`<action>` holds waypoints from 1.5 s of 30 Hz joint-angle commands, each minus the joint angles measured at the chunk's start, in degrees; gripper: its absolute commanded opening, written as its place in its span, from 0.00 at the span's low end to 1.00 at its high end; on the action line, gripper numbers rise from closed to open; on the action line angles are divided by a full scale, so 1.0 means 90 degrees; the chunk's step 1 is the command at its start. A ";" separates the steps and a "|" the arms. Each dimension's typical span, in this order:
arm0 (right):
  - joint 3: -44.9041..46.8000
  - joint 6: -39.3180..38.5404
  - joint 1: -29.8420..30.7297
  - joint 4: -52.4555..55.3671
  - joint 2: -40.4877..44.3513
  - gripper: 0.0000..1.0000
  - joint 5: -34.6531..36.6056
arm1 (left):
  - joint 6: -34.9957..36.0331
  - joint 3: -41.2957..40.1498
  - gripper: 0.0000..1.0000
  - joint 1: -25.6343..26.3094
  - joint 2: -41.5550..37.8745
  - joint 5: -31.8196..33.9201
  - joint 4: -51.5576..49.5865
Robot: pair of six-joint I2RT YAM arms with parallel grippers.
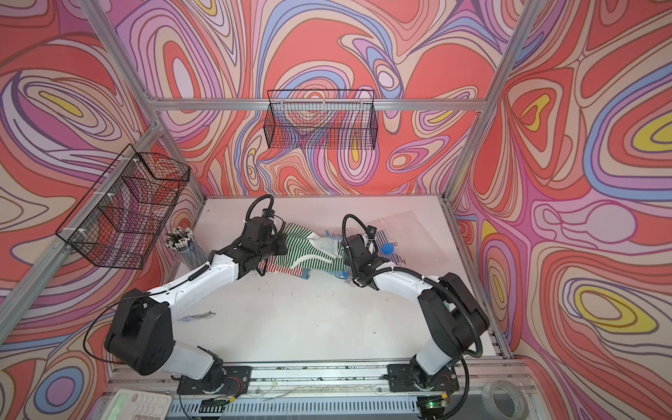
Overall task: Take the tank top out of the vacuum bag
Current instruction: Take out the tank top from the vacuum bag, then place the tank top on the tank top.
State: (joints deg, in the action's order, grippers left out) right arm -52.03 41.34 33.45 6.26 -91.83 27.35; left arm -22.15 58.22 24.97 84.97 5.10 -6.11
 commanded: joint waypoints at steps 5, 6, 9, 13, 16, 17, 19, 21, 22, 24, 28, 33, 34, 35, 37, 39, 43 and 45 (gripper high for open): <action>-0.0212 -0.0277 -0.0035 0.0248 -0.0163 0.00 0.0175 | 0.0177 0.0217 0.00 -0.0339 -0.0334 0.0375 -0.0134; -0.0242 -0.0287 -0.0027 0.0278 -0.0176 0.00 0.0186 | 0.0191 0.0195 0.00 -0.0362 -0.0368 0.0392 -0.0133; -0.0301 -0.0362 -0.0035 0.0300 -0.0207 0.00 0.0192 | 0.0158 0.0062 0.00 -0.0487 -0.0501 0.0438 -0.0047; -0.0459 -0.0496 -0.0035 0.0422 -0.0336 0.00 0.0188 | 0.0063 0.0049 0.00 -0.0738 -0.0496 0.0306 -0.0089; -0.0618 -0.0593 -0.0035 0.0570 -0.0457 0.00 0.0232 | -0.0076 0.0123 0.00 -0.0991 -0.0430 0.0023 -0.0198; -0.0661 -0.0613 -0.0035 0.0597 -0.0484 0.00 0.0241 | -0.0115 0.0150 0.00 -0.1081 -0.0418 -0.0028 -0.0235; -0.0717 -0.0646 -0.0035 0.0613 -0.0527 0.00 0.0252 | -0.0136 0.0172 0.00 -0.1180 -0.0422 -0.0022 -0.0265; -0.0785 -0.0678 -0.0032 0.0613 -0.0575 0.00 0.0247 | -0.0153 0.0172 0.00 -0.1258 -0.0408 0.0009 -0.0235; -0.0825 -0.0688 -0.0035 0.0613 -0.0610 0.00 0.0242 | -0.0160 0.0170 0.00 -0.1306 -0.0384 -0.0010 -0.0227; -0.0909 -0.0721 -0.0035 0.0632 -0.0679 0.00 0.0247 | -0.0203 0.0196 0.00 -0.1402 -0.0309 -0.0079 -0.0227; -0.1077 -0.0782 -0.0035 0.0698 -0.0833 0.00 0.0250 | -0.0262 0.0264 0.00 -0.1572 -0.0112 -0.0220 -0.0253; -0.1208 -0.0859 -0.0034 0.0740 -0.0957 0.00 0.0305 | -0.0343 0.0141 0.00 -0.1747 -0.0110 -0.0179 -0.0096; -0.1227 -0.0877 -0.0033 0.0740 -0.0968 0.00 0.0277 | -0.0379 0.0040 0.00 -0.1774 -0.0115 -0.0181 0.0095; -0.1247 -0.0891 -0.0035 0.0739 -0.0968 0.00 0.0279 | -0.0428 -0.0025 0.00 -0.1814 -0.0098 -0.0220 0.0212; -0.1314 -0.0902 -0.0033 0.0785 -0.1127 0.00 0.0290 | -0.0544 -0.0038 0.00 -0.1866 -0.0094 -0.0241 0.0224; -0.1385 -0.0896 -0.0033 0.0877 -0.1216 0.00 0.0340 | -0.0522 -0.0105 0.00 -0.1866 -0.0141 -0.0210 0.0330; -0.1394 -0.0884 -0.0036 0.0901 -0.1252 0.00 0.0348 | -0.0430 -0.0092 0.00 -0.1876 -0.0210 0.0010 0.0207; -0.1377 -0.0868 -0.0032 0.0897 -0.1244 0.00 0.0348 | -0.0395 -0.0108 0.00 -0.1876 -0.0251 0.0092 0.0184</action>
State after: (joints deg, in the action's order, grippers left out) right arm -63.79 33.69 33.43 13.34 -102.45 28.77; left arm -25.74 57.58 8.56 84.09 3.36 -5.78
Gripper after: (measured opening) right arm 0.048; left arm 0.062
